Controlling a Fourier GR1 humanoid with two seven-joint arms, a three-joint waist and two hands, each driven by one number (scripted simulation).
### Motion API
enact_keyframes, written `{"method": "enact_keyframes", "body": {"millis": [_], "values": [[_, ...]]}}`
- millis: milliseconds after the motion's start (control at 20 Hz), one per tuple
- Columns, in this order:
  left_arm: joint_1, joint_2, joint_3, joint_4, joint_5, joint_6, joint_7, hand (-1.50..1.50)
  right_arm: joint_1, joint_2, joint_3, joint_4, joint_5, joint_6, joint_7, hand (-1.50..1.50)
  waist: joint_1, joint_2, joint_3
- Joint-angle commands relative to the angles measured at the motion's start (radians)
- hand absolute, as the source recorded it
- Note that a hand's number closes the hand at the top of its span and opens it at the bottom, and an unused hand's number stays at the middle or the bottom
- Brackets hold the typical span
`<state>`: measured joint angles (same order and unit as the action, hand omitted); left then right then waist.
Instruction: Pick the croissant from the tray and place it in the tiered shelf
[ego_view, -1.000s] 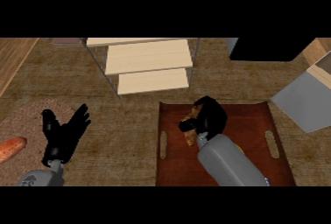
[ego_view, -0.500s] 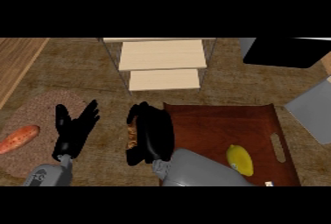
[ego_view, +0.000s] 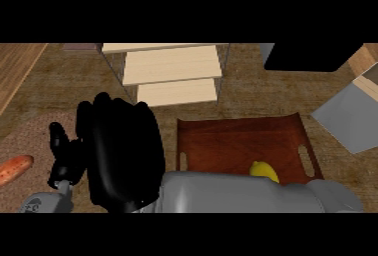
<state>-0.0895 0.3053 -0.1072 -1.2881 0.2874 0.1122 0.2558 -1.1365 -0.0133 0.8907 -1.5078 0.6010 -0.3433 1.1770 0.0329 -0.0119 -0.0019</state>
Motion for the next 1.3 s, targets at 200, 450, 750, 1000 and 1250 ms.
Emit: {"method": "enact_keyframes", "body": {"millis": [200,450,750,1000,1250], "values": [[0.025,-0.019,0.008,-0.061,-0.001,0.037,0.021,0.0,-0.232,0.013,-0.25,0.038,-0.022,0.171,0.203,1.5,-0.027,0.001,0.002],[0.043,0.01,0.035,-0.033,0.021,-0.021,0.001,0.0,-0.323,0.013,-0.388,0.171,-0.025,0.169,0.154,1.5,-0.02,0.005,0.001],[0.037,0.021,0.035,-0.038,0.0,-0.03,0.002,0.0,-0.432,-0.033,-0.546,0.342,-0.05,0.218,0.003,1.5,-0.019,0.01,0.001],[0.101,0.025,0.042,-0.1,0.007,-0.045,-0.005,0.0,-0.415,-0.041,-0.587,0.429,-0.072,0.233,-0.104,1.5,-0.012,0.01,0.001],[0.053,-0.034,0.012,-0.059,-0.039,-0.002,-0.009,0.0,-0.446,-0.055,-0.638,0.595,-0.101,0.276,-0.278,1.5,-0.013,0.015,0.001]]}}
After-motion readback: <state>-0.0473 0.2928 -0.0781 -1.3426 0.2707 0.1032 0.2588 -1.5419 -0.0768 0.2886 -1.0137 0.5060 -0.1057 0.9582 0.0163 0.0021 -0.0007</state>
